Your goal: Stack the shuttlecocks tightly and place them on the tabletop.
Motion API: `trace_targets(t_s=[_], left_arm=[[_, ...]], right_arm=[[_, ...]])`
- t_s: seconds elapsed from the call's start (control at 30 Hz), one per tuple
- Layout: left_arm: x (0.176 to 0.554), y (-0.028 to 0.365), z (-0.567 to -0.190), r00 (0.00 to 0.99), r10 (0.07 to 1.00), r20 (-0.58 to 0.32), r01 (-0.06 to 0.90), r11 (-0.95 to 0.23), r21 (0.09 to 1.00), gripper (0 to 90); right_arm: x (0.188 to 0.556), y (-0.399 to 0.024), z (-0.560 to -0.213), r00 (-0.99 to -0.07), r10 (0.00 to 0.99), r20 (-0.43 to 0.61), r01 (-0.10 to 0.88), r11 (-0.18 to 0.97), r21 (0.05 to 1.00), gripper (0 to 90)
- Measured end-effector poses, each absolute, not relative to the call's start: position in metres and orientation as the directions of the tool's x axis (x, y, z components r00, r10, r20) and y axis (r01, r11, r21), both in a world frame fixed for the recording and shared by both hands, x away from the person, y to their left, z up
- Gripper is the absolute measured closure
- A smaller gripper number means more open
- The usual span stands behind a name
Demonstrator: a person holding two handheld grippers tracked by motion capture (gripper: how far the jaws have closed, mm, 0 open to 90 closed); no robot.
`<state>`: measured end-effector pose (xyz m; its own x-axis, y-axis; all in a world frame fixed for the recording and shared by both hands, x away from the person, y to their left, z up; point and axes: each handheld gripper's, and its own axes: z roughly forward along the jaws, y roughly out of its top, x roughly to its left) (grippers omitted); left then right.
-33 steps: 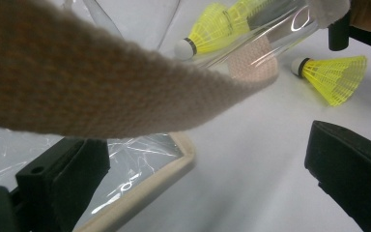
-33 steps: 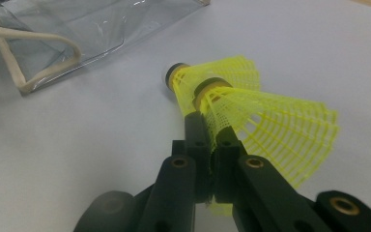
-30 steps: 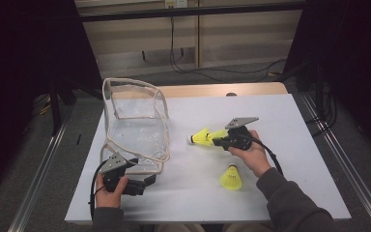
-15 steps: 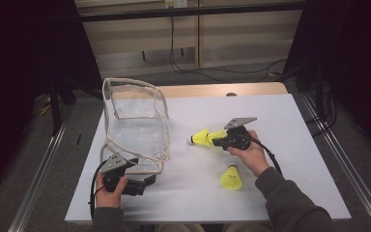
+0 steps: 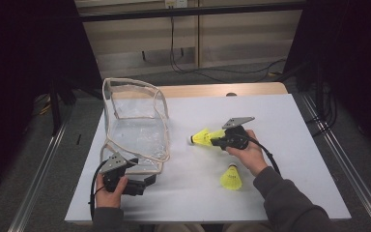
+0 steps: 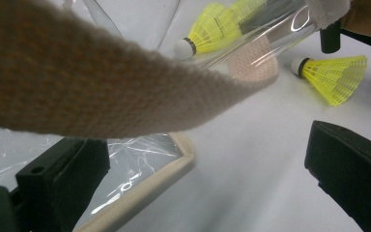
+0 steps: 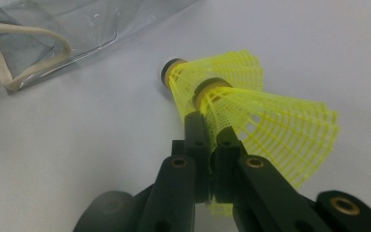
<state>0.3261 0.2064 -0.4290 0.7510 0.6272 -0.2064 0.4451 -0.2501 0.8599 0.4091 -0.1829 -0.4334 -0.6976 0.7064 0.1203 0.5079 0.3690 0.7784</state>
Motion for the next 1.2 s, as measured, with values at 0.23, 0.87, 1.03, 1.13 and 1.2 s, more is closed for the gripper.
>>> trace_targets(t_s=[0.23, 0.87, 1.03, 1.13, 1.2], left_arm=[[0.3262, 0.2064, -0.429, 0.751, 0.627, -0.206, 0.444, -0.25, 0.86, 1.9], [0.3263, 0.2063, -0.4291, 0.751, 0.627, -0.207, 0.444, -0.249, 0.861, 1.9], [0.3261, 0.2063, -0.4292, 0.752, 0.626, -0.208, 0.444, -0.247, 0.861, 1.9], [0.3259, 0.2062, -0.429, 0.75, 0.628, -0.207, 0.446, -0.249, 0.86, 1.9], [0.3259, 0.2062, -0.429, 0.75, 0.628, -0.207, 0.446, -0.249, 0.86, 1.9]], right_arm=[[0.412, -0.1813, -0.4345, -0.696, 0.707, 0.123, 0.512, 0.368, 0.776, 88.3], [0.4152, -0.1762, -0.4338, -0.703, 0.701, 0.12, 0.506, 0.374, 0.777, 88.2], [0.4156, -0.1748, -0.4333, -0.701, 0.702, 0.125, 0.508, 0.369, 0.778, 88.1], [0.4158, -0.1736, -0.4339, -0.703, 0.701, 0.121, 0.508, 0.375, 0.776, 88.1], [0.4159, -0.1731, -0.434, -0.705, 0.699, 0.118, 0.505, 0.379, 0.775, 88.1]])
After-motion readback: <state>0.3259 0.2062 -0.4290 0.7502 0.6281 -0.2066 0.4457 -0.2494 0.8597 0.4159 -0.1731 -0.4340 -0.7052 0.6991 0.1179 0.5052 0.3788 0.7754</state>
